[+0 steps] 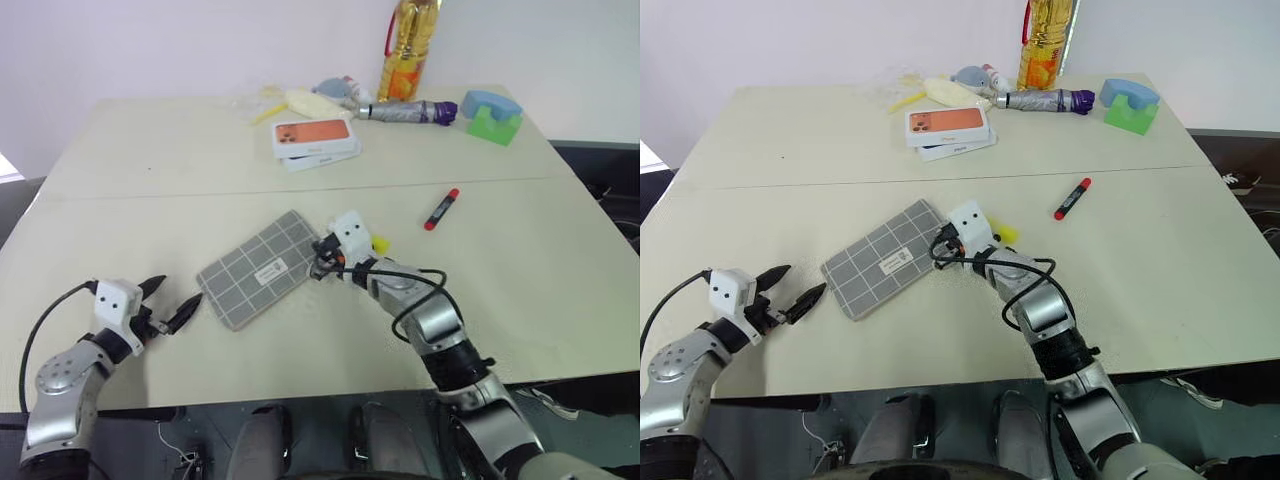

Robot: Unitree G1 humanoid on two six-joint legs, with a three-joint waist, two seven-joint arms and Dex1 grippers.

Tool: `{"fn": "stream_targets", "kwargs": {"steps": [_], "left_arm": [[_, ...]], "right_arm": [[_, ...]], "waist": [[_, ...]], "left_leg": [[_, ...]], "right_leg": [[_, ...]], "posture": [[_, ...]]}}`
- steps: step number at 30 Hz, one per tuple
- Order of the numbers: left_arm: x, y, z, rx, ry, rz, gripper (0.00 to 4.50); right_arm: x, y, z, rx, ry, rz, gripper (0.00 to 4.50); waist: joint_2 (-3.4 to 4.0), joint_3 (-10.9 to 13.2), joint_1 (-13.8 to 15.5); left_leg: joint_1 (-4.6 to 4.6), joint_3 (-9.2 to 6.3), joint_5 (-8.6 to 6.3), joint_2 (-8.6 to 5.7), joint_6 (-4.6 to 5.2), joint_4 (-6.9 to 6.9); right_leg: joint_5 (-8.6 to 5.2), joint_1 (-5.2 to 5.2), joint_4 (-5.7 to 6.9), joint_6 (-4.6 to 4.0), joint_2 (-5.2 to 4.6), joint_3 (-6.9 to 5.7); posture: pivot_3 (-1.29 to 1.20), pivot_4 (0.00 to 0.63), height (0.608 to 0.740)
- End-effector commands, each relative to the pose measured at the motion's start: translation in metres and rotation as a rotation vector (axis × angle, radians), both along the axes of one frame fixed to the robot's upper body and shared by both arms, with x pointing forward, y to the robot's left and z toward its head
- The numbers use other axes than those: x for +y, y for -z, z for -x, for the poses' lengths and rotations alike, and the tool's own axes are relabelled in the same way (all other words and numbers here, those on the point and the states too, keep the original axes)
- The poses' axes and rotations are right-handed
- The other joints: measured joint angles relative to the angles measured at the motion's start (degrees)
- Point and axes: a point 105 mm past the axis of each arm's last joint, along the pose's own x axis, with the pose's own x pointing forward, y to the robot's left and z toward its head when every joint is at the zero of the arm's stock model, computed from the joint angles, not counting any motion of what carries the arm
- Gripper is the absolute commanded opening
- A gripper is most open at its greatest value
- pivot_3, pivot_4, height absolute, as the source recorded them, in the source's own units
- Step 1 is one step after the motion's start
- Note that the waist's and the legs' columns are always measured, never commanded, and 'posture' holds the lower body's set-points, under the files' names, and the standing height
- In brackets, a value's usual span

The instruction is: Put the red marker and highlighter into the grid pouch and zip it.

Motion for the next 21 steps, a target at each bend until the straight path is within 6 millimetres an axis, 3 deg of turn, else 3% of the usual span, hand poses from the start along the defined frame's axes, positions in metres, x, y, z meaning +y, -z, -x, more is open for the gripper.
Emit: {"fn": "stream_targets", "kwargs": {"steps": [1,6,15,21], "left_arm": [[0.007,-0.016,0.007,-0.053,0.023,-0.097,4.50],[-0.001,-0.022,0.018,-0.064,0.144,-0.225,4.50],[-0.072,-0.027,0.015,-0.367,0.579,-0.682,4.50],[-0.078,-0.018,0.003,-0.446,0.643,-0.798,4.50]], "right_arm": [[-0.011,0.011,-0.006,0.068,0.067,-0.003,0.02],[-0.007,0.012,-0.004,0.102,0.046,-0.047,0.02],[0.004,0.012,0.001,0.099,0.014,-0.037,0.02],[0.008,0.011,0.002,0.090,0.013,-0.033,0.02]], "waist": [[-0.04,0.0,-0.1],[-0.03,0.0,0.0],[-0.03,0.0,-0.1],[0.00,0.0,-0.2]], "left_leg": [[0.00,-0.01,0.00,0.00,0.00,0.00],[0.06,-0.01,0.00,0.03,0.00,-0.01],[0.05,0.01,0.00,0.02,-0.01,-0.03],[0.07,0.07,0.00,0.07,0.00,-0.15]], "right_leg": [[0.00,0.00,0.00,0.00,0.00,0.00],[0.00,0.02,0.01,-0.02,0.00,0.00],[0.00,0.01,0.01,-0.04,-0.01,0.00],[0.01,-0.05,0.01,-0.03,0.04,0.00]], "posture": [[0.00,0.150,0.740],[0.00,0.150,0.740],[0.00,0.150,0.740],[0.00,0.150,0.740]]}}
